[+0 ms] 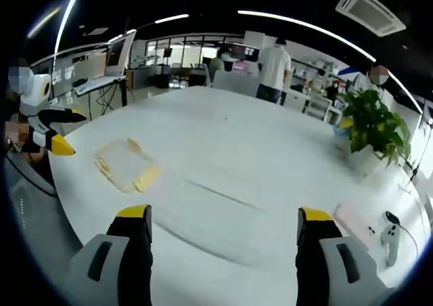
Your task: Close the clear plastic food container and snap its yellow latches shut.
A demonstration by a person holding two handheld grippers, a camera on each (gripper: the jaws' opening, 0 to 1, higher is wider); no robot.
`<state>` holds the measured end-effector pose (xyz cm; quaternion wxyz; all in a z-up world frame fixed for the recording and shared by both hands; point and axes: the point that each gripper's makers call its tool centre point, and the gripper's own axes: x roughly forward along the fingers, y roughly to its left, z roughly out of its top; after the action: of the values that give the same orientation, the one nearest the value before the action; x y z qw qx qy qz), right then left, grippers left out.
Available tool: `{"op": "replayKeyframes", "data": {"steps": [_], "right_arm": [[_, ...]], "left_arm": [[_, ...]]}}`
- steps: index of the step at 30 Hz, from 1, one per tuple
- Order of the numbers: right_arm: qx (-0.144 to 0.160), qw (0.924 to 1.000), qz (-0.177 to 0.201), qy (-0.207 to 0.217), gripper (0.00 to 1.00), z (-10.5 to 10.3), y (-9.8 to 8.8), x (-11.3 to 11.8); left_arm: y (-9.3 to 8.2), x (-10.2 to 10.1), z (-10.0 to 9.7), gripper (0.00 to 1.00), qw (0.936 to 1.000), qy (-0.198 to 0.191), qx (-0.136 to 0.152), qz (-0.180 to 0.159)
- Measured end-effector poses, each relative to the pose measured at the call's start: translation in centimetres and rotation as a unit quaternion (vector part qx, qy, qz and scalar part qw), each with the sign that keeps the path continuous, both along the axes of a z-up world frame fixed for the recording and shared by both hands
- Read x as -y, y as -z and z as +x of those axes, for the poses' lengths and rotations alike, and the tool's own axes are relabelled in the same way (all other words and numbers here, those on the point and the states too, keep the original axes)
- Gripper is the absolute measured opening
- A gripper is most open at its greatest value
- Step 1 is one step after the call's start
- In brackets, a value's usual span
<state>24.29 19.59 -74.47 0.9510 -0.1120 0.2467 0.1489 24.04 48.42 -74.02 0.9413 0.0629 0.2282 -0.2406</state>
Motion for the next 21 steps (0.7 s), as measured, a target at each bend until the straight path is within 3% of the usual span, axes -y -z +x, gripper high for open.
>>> {"op": "replayKeyframes", "data": {"steps": [21], "right_arm": [[-0.002,0.9999,0.002,-0.011,0.82,-0.09,0.09,-0.53]], "left_arm": [[0.34,0.11,-0.10,0.91,1.0000,0.005,-0.007,0.003]]}}
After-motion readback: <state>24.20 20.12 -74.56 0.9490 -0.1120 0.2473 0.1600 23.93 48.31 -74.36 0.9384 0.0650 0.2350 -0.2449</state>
